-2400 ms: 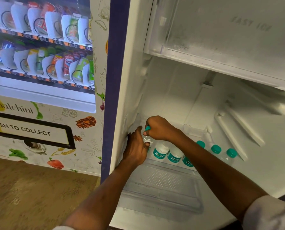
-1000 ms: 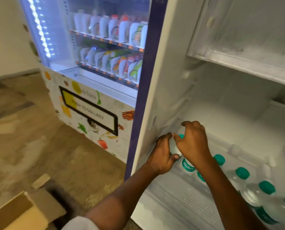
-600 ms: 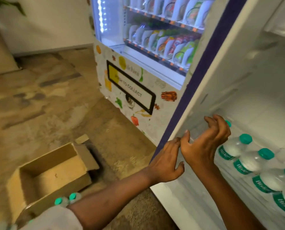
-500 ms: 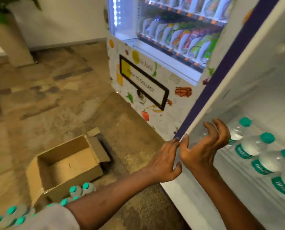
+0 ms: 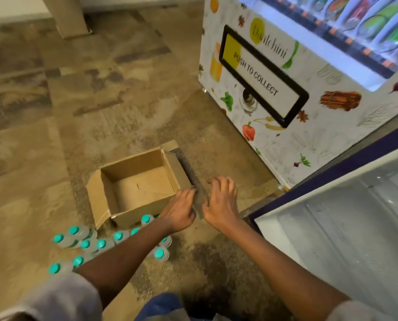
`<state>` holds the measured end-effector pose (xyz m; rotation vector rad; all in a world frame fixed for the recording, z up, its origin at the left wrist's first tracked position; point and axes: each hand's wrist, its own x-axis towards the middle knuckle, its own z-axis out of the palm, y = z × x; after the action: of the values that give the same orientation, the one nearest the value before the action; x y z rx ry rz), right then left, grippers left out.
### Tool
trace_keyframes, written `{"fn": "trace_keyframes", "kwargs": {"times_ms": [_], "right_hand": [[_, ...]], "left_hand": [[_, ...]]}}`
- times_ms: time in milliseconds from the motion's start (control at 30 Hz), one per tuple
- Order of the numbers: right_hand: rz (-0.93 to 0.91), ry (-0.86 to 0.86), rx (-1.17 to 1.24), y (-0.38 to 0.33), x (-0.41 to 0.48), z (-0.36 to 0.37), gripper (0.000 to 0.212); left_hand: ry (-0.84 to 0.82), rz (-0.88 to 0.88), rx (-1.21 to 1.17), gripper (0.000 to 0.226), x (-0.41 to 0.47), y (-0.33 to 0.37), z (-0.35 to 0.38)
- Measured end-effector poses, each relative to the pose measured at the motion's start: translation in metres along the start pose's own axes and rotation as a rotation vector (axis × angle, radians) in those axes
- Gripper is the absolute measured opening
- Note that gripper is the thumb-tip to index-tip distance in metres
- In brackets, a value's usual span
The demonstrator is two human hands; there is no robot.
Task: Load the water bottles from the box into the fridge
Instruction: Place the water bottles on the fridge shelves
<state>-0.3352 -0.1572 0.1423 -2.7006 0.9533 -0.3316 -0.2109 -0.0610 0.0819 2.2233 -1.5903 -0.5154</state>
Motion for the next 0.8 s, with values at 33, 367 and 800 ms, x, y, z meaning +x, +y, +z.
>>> {"fn": "trace_keyframes", "kwargs": {"times_ms": [33,367,800], "right_hand": [[-0.031,-0.062,-0.014,-0.006,0.000,0.014,0.050],[-0.229,-0.493,-0.117,-0.040,-0.004,0.130,0.041],[-0.222,-0.800,-0.087,-0.057,-0.021,0.225,0.044]], "left_hand": [[-0.020,-0.036,-0.003,0.068,-0.005,-0.015,0.004],[-0.267,-0.238,0.219,0.050,-0.050,-0.095,0.042],[-0.369,-0.391,0.322,0.042,-0.086,-0.140,0.094]]}}
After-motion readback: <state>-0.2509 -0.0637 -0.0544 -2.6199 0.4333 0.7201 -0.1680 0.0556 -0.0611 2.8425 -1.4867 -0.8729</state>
